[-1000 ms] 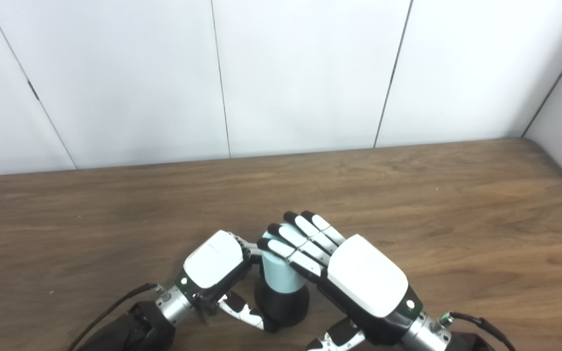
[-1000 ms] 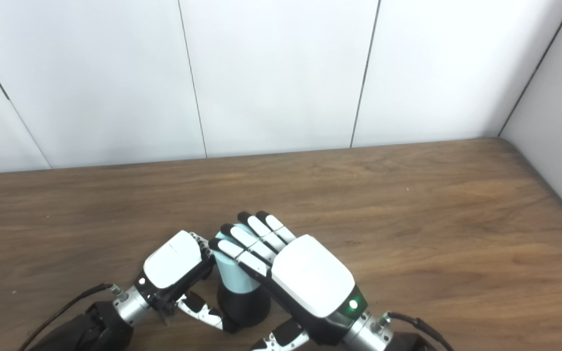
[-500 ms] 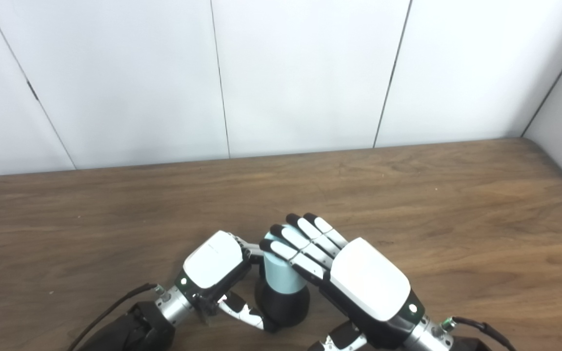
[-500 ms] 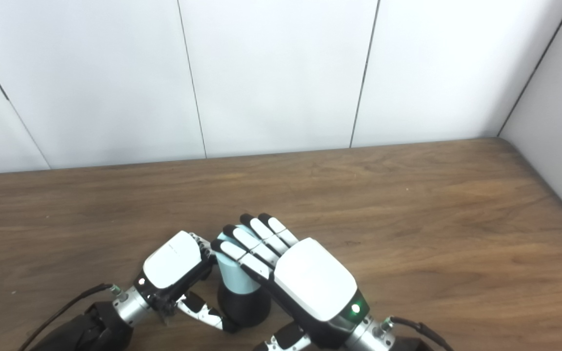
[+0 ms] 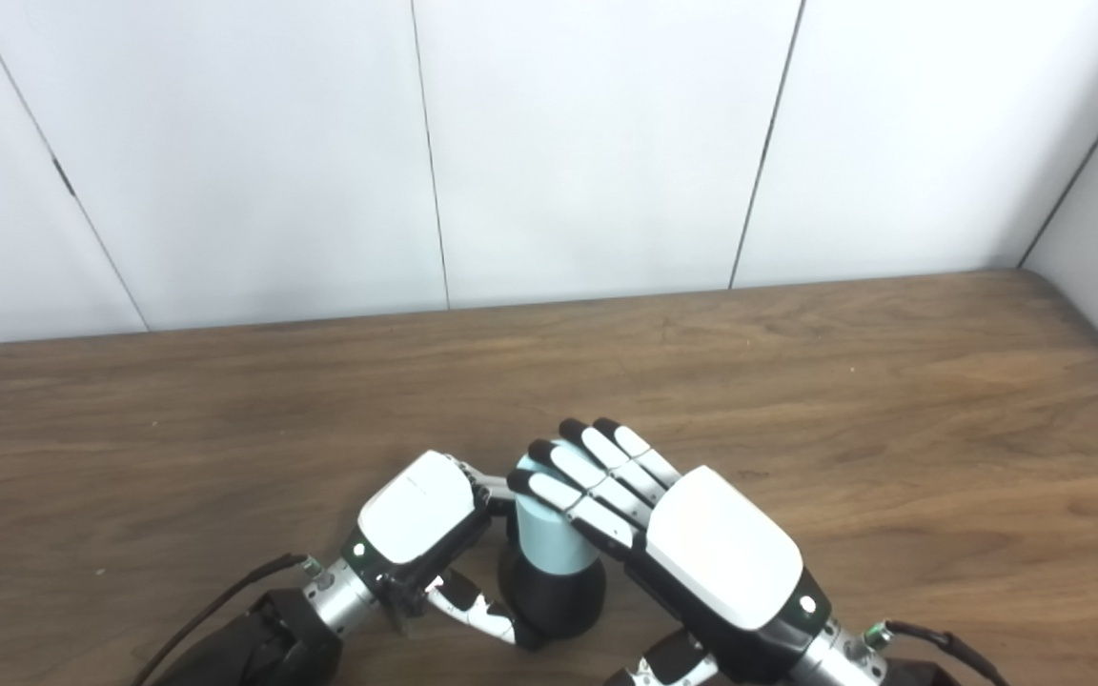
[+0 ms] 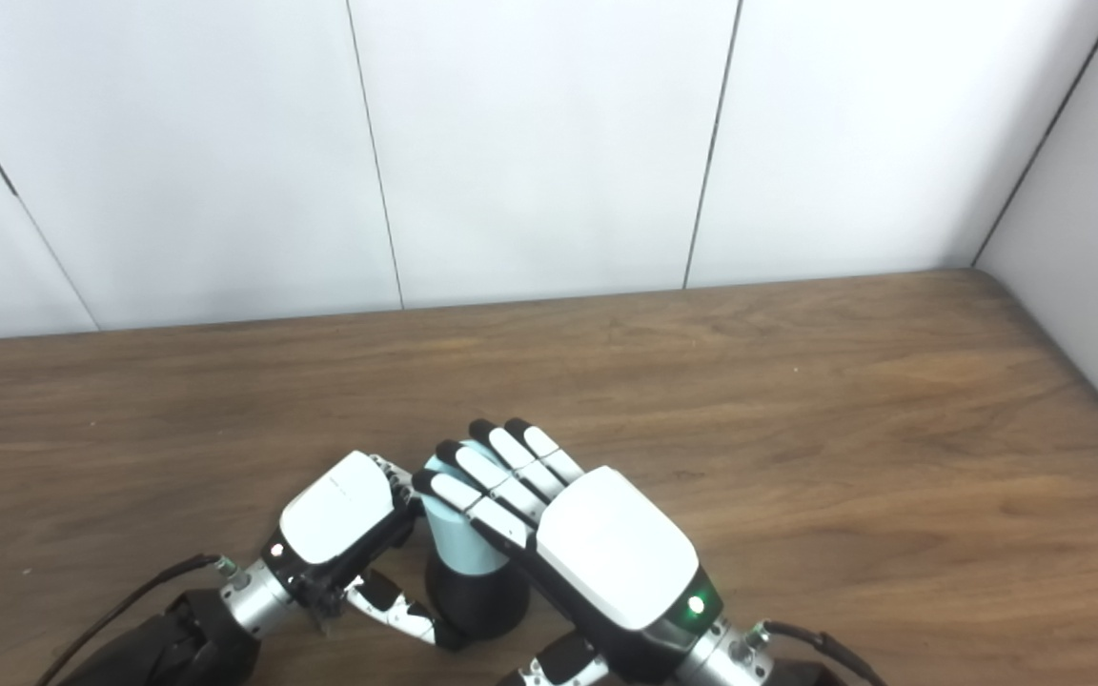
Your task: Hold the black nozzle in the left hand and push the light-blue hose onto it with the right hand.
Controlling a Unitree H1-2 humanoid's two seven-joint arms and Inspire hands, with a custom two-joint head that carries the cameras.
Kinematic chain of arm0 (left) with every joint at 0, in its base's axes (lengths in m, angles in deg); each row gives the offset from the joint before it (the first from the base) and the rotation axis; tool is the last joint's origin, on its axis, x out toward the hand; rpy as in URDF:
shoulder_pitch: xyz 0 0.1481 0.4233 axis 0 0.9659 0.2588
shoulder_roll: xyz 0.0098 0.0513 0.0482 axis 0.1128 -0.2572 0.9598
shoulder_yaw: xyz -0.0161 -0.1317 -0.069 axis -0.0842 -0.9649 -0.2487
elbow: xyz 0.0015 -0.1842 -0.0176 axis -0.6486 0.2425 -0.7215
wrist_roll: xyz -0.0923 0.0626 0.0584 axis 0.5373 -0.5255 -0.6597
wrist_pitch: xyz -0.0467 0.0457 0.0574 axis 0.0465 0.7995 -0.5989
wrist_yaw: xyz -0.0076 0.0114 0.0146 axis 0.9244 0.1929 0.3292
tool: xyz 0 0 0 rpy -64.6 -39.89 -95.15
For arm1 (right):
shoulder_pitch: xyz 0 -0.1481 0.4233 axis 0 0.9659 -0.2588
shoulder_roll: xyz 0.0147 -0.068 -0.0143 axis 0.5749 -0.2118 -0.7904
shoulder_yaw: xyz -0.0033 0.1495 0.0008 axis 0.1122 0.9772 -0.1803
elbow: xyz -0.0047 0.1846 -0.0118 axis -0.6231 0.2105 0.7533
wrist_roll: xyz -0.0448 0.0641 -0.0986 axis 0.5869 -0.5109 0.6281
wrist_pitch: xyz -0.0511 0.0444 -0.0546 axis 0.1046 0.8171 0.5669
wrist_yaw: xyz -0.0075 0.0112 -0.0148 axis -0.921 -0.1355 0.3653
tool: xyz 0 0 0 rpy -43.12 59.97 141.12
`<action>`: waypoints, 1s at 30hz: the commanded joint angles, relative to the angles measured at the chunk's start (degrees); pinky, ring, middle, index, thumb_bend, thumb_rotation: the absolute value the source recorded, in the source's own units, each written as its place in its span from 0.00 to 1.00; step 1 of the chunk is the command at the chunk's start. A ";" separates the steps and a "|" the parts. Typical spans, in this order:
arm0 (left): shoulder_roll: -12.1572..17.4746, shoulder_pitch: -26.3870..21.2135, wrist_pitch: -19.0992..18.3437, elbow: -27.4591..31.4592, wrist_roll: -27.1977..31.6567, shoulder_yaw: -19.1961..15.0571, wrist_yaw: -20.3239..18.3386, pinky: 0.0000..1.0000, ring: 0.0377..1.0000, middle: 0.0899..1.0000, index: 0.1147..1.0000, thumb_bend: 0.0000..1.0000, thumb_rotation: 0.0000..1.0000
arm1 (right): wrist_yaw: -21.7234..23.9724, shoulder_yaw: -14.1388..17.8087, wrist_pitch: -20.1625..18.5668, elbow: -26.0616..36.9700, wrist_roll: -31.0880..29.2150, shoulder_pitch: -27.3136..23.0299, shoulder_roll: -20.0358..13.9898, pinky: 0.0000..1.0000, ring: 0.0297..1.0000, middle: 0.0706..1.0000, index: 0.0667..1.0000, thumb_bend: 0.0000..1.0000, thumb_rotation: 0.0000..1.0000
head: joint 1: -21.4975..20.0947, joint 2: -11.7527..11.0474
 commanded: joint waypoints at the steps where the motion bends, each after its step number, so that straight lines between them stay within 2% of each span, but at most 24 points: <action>1: -3.25 6.53 -0.31 -4.42 0.25 3.41 0.80 0.11 0.13 0.42 0.41 0.53 0.00 | 3.44 -0.66 -0.36 -2.22 1.99 2.08 -1.68 1.00 1.00 0.94 0.88 0.90 0.74 | -0.02 0.06; 17: -3.41 6.53 -0.31 -4.98 -0.11 3.39 1.19 0.11 0.13 0.42 0.41 0.53 0.00 | 4.05 -0.90 -0.87 -2.14 1.64 2.19 -1.76 1.00 1.00 0.93 0.88 0.89 0.74 | 0.02 0.17; 18: -3.40 6.51 -0.31 -4.98 -0.21 3.43 1.33 0.11 0.13 0.37 0.41 0.52 0.00 | 4.08 -0.91 -0.88 -2.14 1.75 2.18 -1.76 1.00 1.00 0.93 0.88 0.89 0.74 | 0.03 0.16; 20: -3.32 6.38 -0.31 -5.04 -0.33 3.69 1.69 0.11 0.13 0.39 0.41 0.52 0.00 | 4.07 -0.93 -0.86 -2.15 1.86 2.17 -1.77 1.00 1.00 0.94 0.89 0.89 0.74 | 0.03 0.16; 21: -3.28 6.32 -0.31 -5.08 -0.32 3.84 1.90 0.11 0.13 0.35 0.41 0.52 0.00 | 4.15 -0.94 -0.90 -2.15 1.83 2.17 -1.78 1.00 1.00 0.94 0.89 0.89 0.74 | 0.03 0.16; 22: -3.27 6.30 -0.31 -5.09 -0.35 3.85 1.92 0.11 0.13 0.34 0.41 0.52 0.00 | 4.21 -0.95 -0.93 -2.15 1.78 2.16 -1.81 1.00 1.00 0.94 0.89 0.89 0.74 | 0.03 0.16; 25: -3.28 6.34 -0.31 -4.84 -0.14 3.70 1.48 0.11 0.13 0.41 0.41 0.53 0.00 | 4.41 -0.99 -0.98 -2.18 1.74 2.14 -1.92 1.00 1.00 0.94 0.89 0.89 0.74 | 0.04 0.19; 30: -3.32 6.22 -0.31 -4.96 -0.25 3.86 2.10 0.11 0.13 0.42 0.41 0.53 0.00 | 4.18 -1.03 -0.88 -2.46 1.83 2.26 -2.05 1.00 1.00 0.94 0.89 0.89 0.74 | 0.03 0.18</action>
